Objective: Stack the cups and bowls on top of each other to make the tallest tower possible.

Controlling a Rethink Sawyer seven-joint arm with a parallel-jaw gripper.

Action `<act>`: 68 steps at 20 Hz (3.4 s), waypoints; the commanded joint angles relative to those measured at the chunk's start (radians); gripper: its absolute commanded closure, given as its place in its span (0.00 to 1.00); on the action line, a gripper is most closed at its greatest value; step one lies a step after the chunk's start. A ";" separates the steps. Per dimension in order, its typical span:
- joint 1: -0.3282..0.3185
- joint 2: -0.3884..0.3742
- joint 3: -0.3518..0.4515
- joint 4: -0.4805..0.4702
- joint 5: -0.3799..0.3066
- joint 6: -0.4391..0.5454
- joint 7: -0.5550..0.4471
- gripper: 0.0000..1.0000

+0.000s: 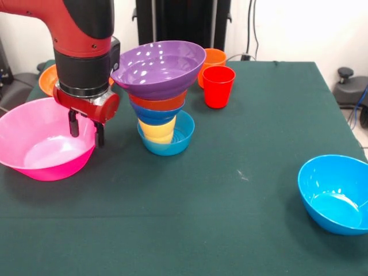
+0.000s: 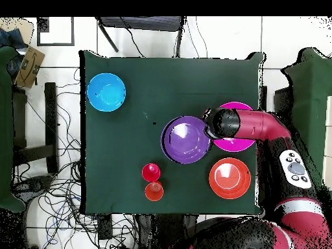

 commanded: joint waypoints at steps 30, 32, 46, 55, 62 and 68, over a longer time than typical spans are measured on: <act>-0.020 0.078 0.028 0.050 -0.090 -0.048 -0.170 0.00; -0.017 0.077 0.025 0.046 -0.092 -0.045 -0.169 0.00; -0.017 0.034 0.042 0.070 -0.071 0.010 -0.175 1.00; -0.006 -0.064 0.041 0.104 -0.035 0.113 -0.193 1.00; 0.025 -0.234 0.041 0.130 0.023 0.323 -0.211 1.00; 0.044 -0.239 0.056 0.095 0.020 0.375 -0.176 1.00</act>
